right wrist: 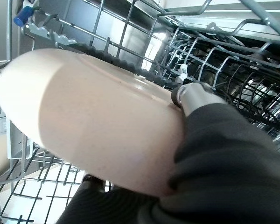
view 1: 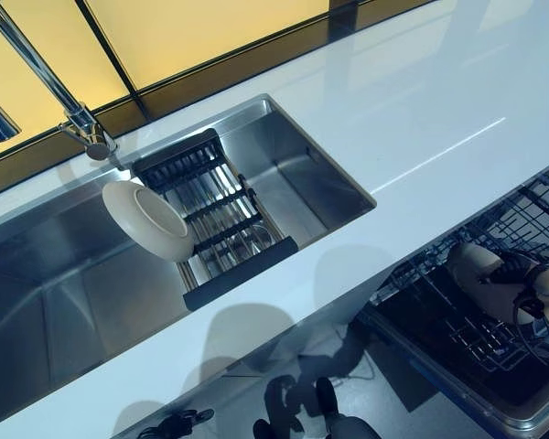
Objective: Take plates into dishwasher
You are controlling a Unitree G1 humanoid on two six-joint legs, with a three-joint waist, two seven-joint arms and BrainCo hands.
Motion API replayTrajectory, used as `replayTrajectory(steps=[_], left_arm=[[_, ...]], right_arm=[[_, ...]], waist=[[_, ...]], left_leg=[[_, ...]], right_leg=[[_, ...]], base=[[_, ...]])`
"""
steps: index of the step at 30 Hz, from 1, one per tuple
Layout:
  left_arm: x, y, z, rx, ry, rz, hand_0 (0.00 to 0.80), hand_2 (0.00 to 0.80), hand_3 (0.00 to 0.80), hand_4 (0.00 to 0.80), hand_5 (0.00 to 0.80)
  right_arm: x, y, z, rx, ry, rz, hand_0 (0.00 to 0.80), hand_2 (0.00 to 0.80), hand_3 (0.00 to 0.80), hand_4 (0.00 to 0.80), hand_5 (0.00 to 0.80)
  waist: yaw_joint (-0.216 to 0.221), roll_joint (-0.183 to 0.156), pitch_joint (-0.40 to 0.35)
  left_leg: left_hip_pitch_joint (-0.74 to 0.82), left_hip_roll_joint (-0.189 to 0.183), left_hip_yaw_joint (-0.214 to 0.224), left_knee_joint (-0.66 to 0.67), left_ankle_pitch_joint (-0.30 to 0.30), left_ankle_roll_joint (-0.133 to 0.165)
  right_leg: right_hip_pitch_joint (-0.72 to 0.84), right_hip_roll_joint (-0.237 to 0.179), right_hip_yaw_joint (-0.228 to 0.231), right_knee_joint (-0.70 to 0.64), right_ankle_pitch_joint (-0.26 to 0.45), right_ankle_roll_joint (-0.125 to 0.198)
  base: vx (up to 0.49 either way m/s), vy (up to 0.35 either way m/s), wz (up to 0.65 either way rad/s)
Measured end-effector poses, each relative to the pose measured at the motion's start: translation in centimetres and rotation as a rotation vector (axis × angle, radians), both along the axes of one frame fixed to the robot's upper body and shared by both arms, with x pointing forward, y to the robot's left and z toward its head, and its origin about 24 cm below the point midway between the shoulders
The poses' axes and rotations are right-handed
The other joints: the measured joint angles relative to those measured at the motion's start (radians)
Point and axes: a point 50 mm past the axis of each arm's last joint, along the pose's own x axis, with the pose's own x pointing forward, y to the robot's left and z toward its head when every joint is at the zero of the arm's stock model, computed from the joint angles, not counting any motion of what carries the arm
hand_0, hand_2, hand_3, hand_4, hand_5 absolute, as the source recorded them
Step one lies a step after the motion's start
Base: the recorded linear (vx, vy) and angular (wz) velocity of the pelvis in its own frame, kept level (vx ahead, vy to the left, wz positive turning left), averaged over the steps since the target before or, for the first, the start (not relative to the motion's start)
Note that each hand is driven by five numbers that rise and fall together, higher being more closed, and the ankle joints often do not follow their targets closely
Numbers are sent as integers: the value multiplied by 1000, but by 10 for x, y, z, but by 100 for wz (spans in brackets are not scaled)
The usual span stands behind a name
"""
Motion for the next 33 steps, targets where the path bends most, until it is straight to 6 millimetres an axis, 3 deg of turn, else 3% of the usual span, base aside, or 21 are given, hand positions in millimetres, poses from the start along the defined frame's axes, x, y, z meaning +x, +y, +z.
replayTrajectory(steps=[12,13,14,19,33], left_arm=[[3,0,1,0,-6,-2,0,0,0,0,0],[3,0,1,0,-6,-2,0,0,0,0,0],[3,-1,1,-2,-7,-3,0,0,0,0,0],[4,-2,1,-12,-9,-8,0,0,0,0,0],[4,-3,1,-20,-13,-9,0,0,0,0,0]], right_arm=[[-5,-9,-12,14,22,-71,800,800,800,800,800],[-4,-10,-12,16,20,-75,461,461,461,461,461],[-4,-10,-11,16,19,-78,0,0,0,0,0],[-2,-3,-19,28,62,-45,0,0,0,0,0],[3,8,0,5,14,42,0,0,0,0,0]], waist=[[1,6,0],[1,6,0],[1,8,-1],[1,21,-2],[-2,21,1]], left_leg=[[0,0,-4,0,3,2],[0,-1,-4,0,3,2],[0,-1,-5,0,4,2],[-2,-3,-8,0,5,3],[-4,-6,-10,-4,4,5]], right_leg=[[2,-1,-3,0,1,-2],[2,-1,-3,0,2,-3],[2,-1,-3,0,2,-4],[1,-4,-5,0,3,-4],[0,-1,-4,4,3,-5]], base=[[0,0,0],[0,0,0],[0,0,0],[0,0,0],[0,0,0]])
